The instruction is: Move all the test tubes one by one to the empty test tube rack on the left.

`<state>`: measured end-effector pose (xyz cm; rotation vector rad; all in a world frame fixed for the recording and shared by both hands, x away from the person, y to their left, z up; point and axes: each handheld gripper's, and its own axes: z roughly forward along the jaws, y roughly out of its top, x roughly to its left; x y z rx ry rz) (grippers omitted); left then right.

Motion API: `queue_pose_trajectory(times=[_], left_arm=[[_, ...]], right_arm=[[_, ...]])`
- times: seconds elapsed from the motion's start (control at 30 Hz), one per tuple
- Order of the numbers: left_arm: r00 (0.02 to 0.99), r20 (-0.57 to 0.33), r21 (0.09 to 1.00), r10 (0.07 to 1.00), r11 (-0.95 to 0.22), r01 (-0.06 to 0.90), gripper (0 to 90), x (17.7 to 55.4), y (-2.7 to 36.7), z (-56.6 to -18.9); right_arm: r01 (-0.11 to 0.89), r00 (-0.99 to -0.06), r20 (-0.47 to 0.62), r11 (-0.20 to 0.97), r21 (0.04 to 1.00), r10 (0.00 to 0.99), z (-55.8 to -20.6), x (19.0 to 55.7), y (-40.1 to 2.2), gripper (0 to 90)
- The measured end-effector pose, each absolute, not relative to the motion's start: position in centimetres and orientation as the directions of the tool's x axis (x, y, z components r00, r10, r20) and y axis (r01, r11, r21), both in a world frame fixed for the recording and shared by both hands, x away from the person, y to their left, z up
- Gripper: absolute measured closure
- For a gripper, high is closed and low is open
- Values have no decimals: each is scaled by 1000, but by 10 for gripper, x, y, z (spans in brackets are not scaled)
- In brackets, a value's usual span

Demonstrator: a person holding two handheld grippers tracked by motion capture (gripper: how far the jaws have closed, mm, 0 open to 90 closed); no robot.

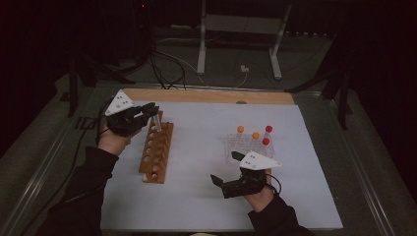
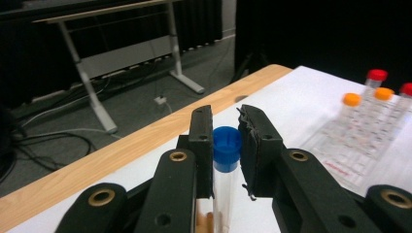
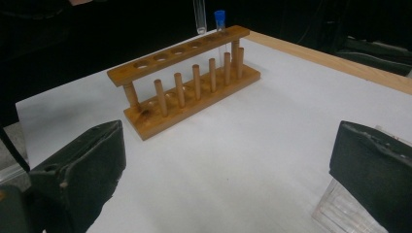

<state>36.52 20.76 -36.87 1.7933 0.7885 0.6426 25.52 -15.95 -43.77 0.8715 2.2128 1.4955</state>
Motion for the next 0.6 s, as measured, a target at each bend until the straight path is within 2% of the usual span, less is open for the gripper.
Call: queue_pose_trajectory(times=[0.33,0.6], left_arm=[[575,54,932,816,-247,264,776,389,219,-389],[570,30,921,821,-245,304,776,393,217,-410]], right_arm=[[300,-767,66,266,916,639,-438,255,-159,0],[300,-767,68,262,917,638,-439,255,-161,0]])
